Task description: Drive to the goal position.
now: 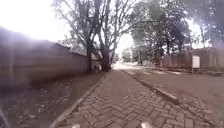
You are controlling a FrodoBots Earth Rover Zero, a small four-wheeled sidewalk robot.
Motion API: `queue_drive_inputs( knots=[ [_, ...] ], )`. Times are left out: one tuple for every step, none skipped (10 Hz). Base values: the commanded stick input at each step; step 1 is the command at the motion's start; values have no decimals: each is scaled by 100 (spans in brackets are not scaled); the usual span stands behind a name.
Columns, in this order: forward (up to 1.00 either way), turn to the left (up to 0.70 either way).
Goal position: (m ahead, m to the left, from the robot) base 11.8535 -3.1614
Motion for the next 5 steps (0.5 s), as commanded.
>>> queue_drive_inputs(
  knots=[
    [70, 11],
    [70, 11],
    [70, 11],
    [70, 11],
    [70, 11]
  ],
)
